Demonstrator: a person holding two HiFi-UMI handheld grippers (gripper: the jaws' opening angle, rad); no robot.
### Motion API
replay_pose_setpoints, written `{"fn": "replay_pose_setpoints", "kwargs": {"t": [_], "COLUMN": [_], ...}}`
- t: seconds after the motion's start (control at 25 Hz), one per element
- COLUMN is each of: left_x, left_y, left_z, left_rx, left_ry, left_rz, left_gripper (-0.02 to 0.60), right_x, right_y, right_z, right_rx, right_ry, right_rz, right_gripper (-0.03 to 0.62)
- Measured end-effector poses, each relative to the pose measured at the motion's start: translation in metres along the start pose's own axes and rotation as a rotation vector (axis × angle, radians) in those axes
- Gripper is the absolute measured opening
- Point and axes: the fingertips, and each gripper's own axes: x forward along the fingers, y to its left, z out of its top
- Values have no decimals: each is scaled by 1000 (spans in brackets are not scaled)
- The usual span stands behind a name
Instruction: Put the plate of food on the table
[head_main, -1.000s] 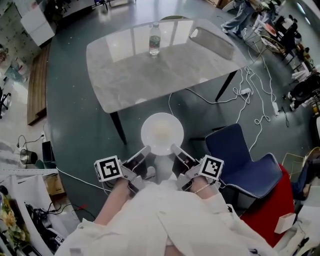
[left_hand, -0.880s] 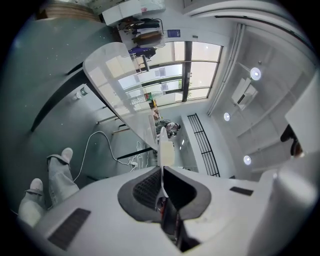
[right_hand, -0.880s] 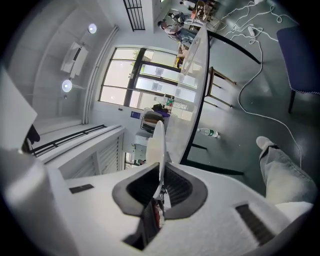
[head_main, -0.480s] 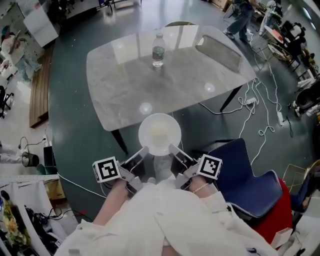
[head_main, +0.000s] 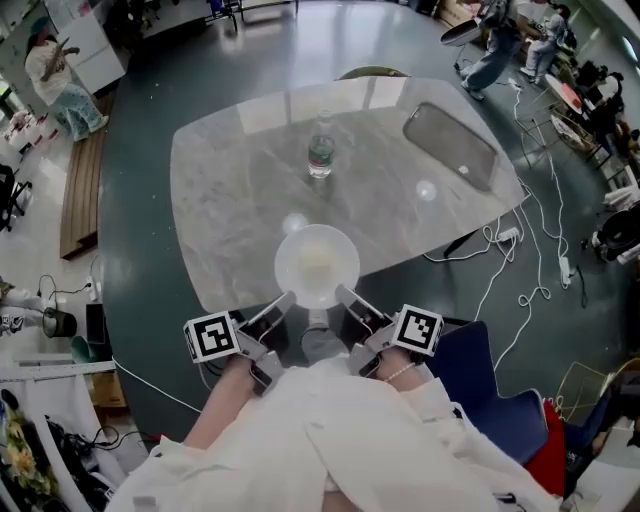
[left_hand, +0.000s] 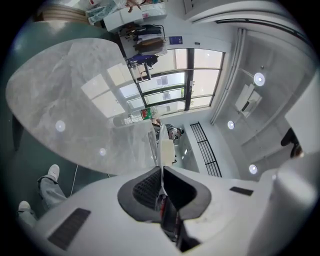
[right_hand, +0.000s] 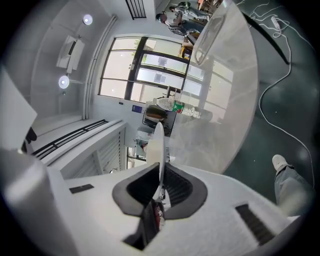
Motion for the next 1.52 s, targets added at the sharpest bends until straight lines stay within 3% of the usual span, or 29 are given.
{"fn": "replay_pose_setpoints", "kwargs": {"t": [0.28,0.76,1.16,1.52], "left_x": [51,108,116,113], "left_y": [-6,-5,4,5], "left_z": [58,112,113,111], "left_rx": [-1,34,-14,-6], "left_ry": [-38,-98,-117,-108], "left_rz": [10,4,16,25], "left_gripper": [23,23,23,23], "right_x": [47,93,99,99], "right_y": [0,-7,-19,-20], "right_z": [66,138,144,138], "right_rx": [-2,-53,-37,-12], "right_ry": [41,102,142,147], "right_rz": [0,34,32,34], "right_gripper": [14,14,14,14]}}
